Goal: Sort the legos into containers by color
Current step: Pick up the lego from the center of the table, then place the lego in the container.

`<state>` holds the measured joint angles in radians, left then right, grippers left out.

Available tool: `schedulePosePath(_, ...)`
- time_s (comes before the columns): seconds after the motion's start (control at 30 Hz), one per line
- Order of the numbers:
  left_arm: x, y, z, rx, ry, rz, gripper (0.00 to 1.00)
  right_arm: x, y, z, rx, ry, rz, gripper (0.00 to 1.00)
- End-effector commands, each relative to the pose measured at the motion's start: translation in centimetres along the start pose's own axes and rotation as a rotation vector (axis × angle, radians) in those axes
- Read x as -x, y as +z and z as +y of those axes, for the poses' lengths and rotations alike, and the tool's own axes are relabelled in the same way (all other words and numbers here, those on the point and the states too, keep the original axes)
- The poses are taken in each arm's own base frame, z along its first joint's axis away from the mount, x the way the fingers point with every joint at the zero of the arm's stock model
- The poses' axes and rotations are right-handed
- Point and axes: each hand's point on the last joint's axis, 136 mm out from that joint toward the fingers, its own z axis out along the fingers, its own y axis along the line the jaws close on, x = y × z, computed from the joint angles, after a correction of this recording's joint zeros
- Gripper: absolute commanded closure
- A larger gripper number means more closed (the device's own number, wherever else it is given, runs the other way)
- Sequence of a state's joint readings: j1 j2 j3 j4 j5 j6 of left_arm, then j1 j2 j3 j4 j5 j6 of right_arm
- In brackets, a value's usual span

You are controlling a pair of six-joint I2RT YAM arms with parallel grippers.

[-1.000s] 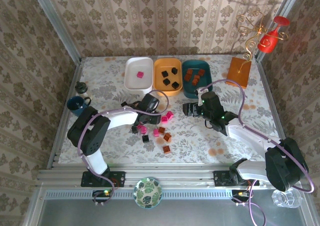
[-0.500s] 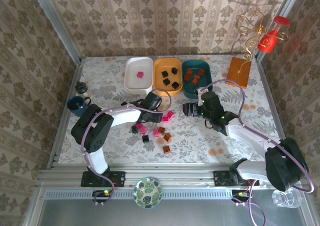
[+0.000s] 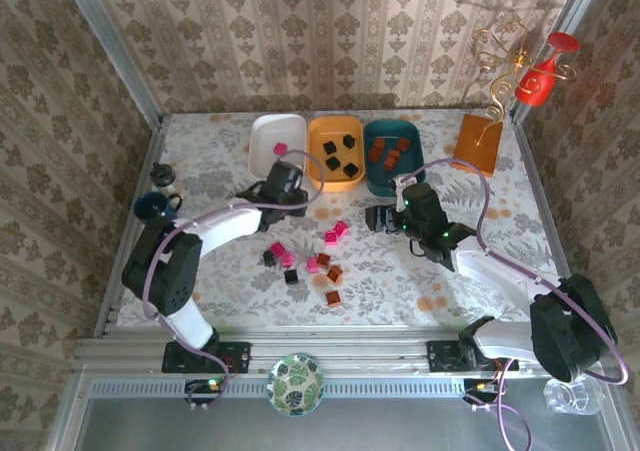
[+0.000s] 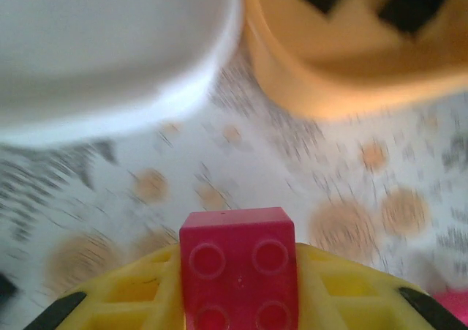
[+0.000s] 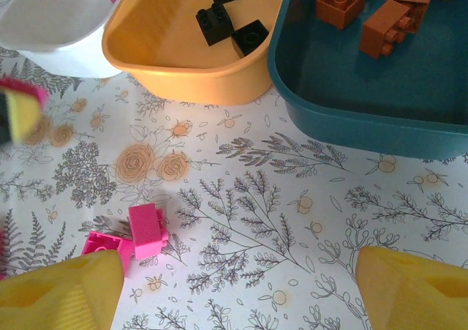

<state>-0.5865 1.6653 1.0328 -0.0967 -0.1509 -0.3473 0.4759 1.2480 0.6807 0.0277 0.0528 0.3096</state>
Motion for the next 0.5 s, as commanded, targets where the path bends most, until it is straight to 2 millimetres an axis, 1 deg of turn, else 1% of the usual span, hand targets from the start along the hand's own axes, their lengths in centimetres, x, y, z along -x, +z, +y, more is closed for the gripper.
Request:
schedulePosePath(0.0,4.8,-1.0,2.0,0.024,-0.020,-0.108,0.66,0.2,0.0,-0.5,-0.022,-0.010,-0.021,0.16)
schedulePosePath(0.1,7.2,-0.1,3.8,0.043,-0.052,-0.127,0.66,0.2,0.0,-0.4,-0.017,-0.007,-0.021,0.16)
schedulePosePath(0.13,7.9,0.6,5.3,0.065,-0.072,-0.127,0.66,0.2,0.0,-0.4,-0.018,-0.007,-0.022,0.16)
schedulePosePath(0.23,9.2,2.7,7.4,0.110,-0.100,-0.117,0.65,0.2,-0.1,-0.3,-0.014,-0.005,-0.024,0.16)
schedulePosePath(0.4,11.0,6.4,9.7,0.173,-0.095,-0.088,0.63,0.1,0.0,-0.3,-0.008,-0.001,-0.023,0.16)
schedulePosePath(0.47,11.7,7.5,10.4,0.196,-0.086,-0.071,0.61,0.0,0.1,-0.3,-0.008,-0.001,-0.019,0.16)
